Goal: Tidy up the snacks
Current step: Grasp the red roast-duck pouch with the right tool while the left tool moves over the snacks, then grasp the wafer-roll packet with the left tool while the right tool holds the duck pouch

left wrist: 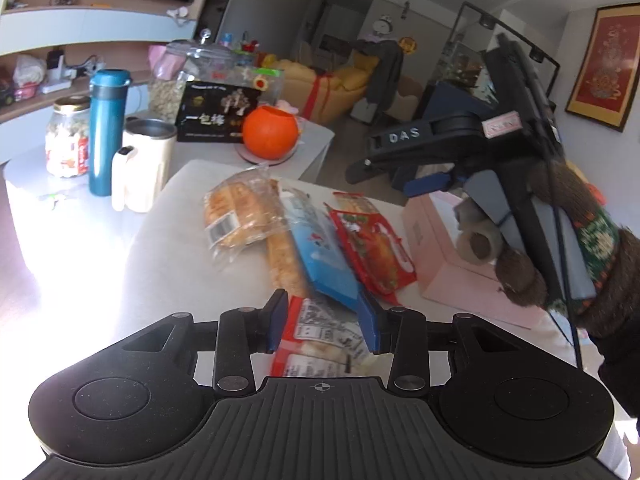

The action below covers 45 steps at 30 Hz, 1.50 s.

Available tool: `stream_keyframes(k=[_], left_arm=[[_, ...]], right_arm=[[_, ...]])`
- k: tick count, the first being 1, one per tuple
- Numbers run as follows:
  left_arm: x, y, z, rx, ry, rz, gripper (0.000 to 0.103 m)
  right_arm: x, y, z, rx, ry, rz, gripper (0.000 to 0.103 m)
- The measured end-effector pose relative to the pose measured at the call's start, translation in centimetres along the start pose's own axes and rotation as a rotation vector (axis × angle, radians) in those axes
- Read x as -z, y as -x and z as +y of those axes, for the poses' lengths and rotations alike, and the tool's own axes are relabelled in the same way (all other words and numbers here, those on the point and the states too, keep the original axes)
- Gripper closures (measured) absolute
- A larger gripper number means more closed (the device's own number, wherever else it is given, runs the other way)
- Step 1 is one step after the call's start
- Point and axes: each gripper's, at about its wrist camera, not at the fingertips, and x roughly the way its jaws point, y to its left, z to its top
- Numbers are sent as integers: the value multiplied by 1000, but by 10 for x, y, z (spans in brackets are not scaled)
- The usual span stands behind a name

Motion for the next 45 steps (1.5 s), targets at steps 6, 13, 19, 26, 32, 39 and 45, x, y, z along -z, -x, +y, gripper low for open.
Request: stream_keyframes(k=[6,13,19,26,32,39,45], left_arm=[[13,-14,-32,33,-113,41,61],[24,-24,-32,22,-140,89,62],[17,-17,-10,-73,-81,75,65],[9,-14,-8,-87,-51,68,65],[5,-20,-19,-78,-52,63,65],[2,-14,-29,-68,-96,78,65],[-2,-15,-32,-73,-89,78,65]], right_arm=[[-17,-45,-19,-10,-105,127,21],[14,-45,9,-62,2,193,55],[47,-11,3,-220,-40,231,57],[86,46,-12,-216,-29,159,53],[103,66,-16,4,129,20,18],[110,19,-36,-54,6,106,18],[129,41,-52,-114,-75,64,41]])
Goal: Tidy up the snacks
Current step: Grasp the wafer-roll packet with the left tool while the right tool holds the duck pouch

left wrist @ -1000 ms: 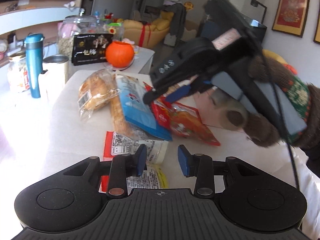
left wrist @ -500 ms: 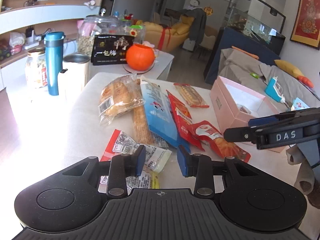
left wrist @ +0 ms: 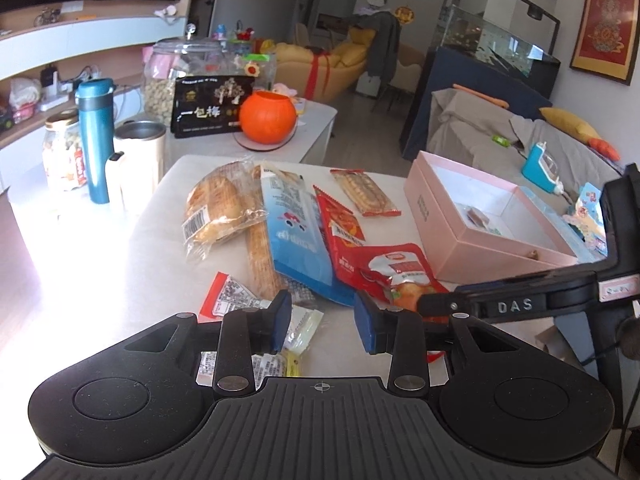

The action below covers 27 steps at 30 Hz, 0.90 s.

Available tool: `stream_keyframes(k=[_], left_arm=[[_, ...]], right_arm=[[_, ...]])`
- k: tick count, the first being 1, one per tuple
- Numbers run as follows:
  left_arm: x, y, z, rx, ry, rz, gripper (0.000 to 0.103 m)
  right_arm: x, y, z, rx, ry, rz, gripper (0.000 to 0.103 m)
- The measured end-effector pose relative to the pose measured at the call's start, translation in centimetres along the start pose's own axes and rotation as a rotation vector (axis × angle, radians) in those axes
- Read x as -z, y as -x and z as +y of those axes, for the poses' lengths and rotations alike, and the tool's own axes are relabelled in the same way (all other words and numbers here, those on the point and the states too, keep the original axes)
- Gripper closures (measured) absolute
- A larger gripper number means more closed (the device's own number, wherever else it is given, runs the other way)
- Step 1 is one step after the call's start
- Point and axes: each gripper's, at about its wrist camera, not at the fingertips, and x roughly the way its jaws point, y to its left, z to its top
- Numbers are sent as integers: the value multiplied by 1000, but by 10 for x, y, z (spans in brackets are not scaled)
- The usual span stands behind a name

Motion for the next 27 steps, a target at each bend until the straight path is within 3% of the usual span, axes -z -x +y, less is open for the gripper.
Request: stream_keyframes(k=[1,3,4,7,12,17,21,23,24,25,27], left_arm=[[-1,-2,-2,7,-2,3,65],[-1,-8,-9,24,-12,11,65],[-1,-11,-14,36,-20,19,65],[2,-23,-29,76,-63,55,64],[4,-51,-46,56,-112,100,65],[12,-65,-50,78,-155,160,66],[15,-60,-48,114,-169,175,66],[14,-54,-44,110,-162,175,66],[14,-51,-41,101,-165,171,66],[15,-47,-39,86,-167,170,66],[15,-40,-34,66,-162,169,66]], right_arm=[[5,6,-3,-18,-13,2,48],[14,14,-7,-33,-24,25,77],[19,18,-9,-34,-23,40,84],[32,31,-12,-32,-2,35,84],[37,43,-17,58,18,-24,83],[10,37,-50,66,-102,-77,74],[-6,14,-68,-1,-232,-25,71],[-8,6,-59,-18,-239,-19,51],[-8,5,-53,-32,-234,-27,32],[-8,5,-45,-49,-228,-36,23],[-11,0,-31,-79,-217,-30,23]])
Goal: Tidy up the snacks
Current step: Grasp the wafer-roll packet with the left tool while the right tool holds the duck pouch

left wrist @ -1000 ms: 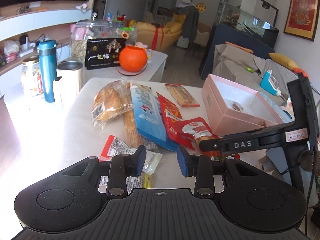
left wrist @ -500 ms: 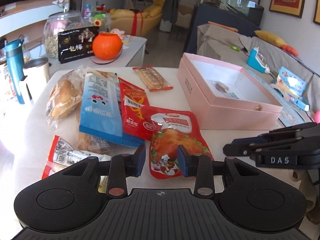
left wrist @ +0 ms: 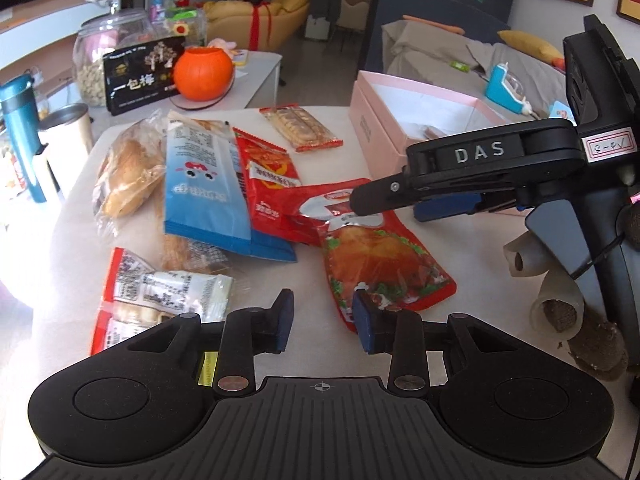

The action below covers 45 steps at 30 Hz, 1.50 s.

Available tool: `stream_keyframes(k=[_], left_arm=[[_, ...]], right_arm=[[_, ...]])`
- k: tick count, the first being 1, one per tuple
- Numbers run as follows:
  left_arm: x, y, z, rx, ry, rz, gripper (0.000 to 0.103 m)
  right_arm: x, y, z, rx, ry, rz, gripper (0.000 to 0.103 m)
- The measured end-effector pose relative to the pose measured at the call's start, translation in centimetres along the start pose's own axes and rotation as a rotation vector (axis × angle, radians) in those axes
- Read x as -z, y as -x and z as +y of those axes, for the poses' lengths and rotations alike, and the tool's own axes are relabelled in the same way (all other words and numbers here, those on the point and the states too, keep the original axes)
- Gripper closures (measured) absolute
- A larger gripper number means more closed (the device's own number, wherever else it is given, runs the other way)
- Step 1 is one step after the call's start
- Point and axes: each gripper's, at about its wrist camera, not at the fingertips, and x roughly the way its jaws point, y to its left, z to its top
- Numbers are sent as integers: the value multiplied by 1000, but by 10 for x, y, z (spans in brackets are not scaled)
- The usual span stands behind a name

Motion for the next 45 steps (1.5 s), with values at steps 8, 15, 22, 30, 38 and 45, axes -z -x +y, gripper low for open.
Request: stream_keyframes(k=[8,15,22,30,38,45], left_arm=[[5,16,16,-51,25,-5,66],[-13,28,13,-24,63,-117,67],[-85,-27,-13,-10,14,-136,67],[-177,-141,2,-103,107,-37,67],[-158,-172,-6,-134,-43,47,58],[-94,-102,-16,-22,-17,32,77]], right_arm=[[15,-28,56,119,235,24,13],[40,24,28,114,177,-14,30],[67,64,-14,281,116,-138,28],[83,65,-40,266,88,-196,15],[84,61,-36,272,113,-187,11],[83,60,-40,248,110,-184,6]])
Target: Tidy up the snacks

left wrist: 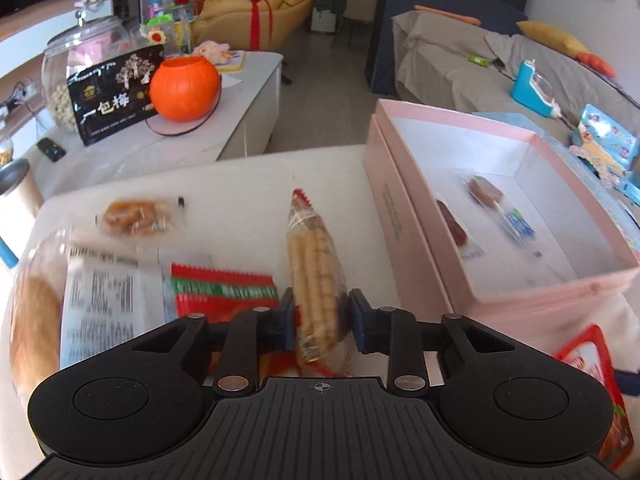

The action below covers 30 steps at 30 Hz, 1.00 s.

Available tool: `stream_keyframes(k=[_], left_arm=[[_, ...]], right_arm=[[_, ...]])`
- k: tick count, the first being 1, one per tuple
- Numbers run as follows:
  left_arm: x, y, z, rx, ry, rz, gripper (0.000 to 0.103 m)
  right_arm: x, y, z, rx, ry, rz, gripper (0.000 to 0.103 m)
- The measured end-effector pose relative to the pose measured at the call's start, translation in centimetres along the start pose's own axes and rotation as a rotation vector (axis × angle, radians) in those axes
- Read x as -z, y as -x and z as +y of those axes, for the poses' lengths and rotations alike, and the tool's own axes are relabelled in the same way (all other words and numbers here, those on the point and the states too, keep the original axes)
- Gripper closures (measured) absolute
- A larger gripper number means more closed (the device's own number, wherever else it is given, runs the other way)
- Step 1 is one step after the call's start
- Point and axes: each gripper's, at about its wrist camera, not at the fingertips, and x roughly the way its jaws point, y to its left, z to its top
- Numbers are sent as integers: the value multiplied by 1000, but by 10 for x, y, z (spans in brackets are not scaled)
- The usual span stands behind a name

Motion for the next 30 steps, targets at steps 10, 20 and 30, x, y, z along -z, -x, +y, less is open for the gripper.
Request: stream_keyframes(k=[10,20,30], left_arm=[[84,75,-31,58,-66,3,76],[49,53,-22,52,2,-48,75],[61,45,-34,91,-67,2,77]], right_arm=[[-2,-1,-5,-47,-17,-2,0],[-1,-2,-1,-26,10,6,0],[-1,-1,-2,-35,2,4,0]])
